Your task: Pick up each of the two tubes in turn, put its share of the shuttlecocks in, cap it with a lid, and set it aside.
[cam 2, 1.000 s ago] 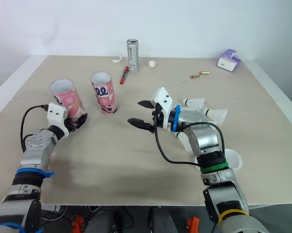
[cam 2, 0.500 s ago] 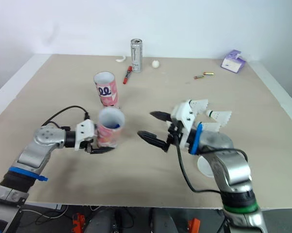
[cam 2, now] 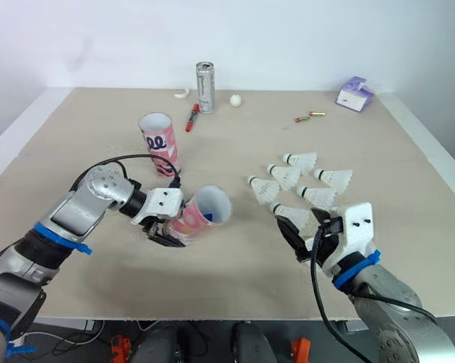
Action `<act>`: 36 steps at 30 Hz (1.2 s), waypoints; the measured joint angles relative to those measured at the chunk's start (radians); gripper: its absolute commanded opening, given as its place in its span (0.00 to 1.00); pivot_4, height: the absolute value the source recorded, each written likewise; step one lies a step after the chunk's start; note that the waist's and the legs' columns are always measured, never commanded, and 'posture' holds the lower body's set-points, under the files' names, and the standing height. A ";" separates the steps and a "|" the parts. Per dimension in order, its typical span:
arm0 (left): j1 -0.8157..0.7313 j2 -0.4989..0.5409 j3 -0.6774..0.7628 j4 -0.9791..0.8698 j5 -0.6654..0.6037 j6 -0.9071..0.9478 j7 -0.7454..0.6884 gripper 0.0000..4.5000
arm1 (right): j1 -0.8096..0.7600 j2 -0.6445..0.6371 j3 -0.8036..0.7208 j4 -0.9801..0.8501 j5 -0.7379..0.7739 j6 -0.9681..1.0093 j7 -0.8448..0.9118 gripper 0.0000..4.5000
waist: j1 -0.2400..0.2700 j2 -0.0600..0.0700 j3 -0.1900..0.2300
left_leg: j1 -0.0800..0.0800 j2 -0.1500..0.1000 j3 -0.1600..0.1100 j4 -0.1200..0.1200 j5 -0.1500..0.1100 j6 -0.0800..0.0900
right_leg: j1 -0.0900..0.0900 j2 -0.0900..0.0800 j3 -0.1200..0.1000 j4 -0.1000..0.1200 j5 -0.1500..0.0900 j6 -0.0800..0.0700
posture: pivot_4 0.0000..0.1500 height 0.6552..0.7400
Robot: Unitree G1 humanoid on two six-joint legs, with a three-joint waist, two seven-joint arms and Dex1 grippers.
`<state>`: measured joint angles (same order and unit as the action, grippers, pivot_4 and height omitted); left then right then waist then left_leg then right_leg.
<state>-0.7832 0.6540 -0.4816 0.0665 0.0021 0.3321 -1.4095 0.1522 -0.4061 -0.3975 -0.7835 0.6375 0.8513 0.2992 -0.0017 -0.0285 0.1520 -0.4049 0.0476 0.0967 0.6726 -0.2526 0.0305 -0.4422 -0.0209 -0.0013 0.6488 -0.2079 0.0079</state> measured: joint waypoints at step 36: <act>-0.015 -0.052 -0.015 -0.057 0.036 0.135 0.068 0.78 | -0.211 0.056 0.077 0.223 0.108 0.192 -0.197 0.01 | 0.004 0.000 0.000 | -0.003 -0.002 -0.005 0.000 0.000 0.001 | 0.001 0.001 0.003 0.000 -0.002 0.002 | 1.00 1.00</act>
<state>-0.7982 0.6021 -0.4969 0.0095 0.0377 0.4667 -1.3413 -0.0584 -0.3498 -0.3208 -0.5602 0.7460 1.0438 0.1020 0.0023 -0.0283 0.1521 -0.4075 0.0460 0.0918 0.6727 -0.2526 0.0312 -0.4416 -0.0200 0.0014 0.6488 -0.2097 0.0098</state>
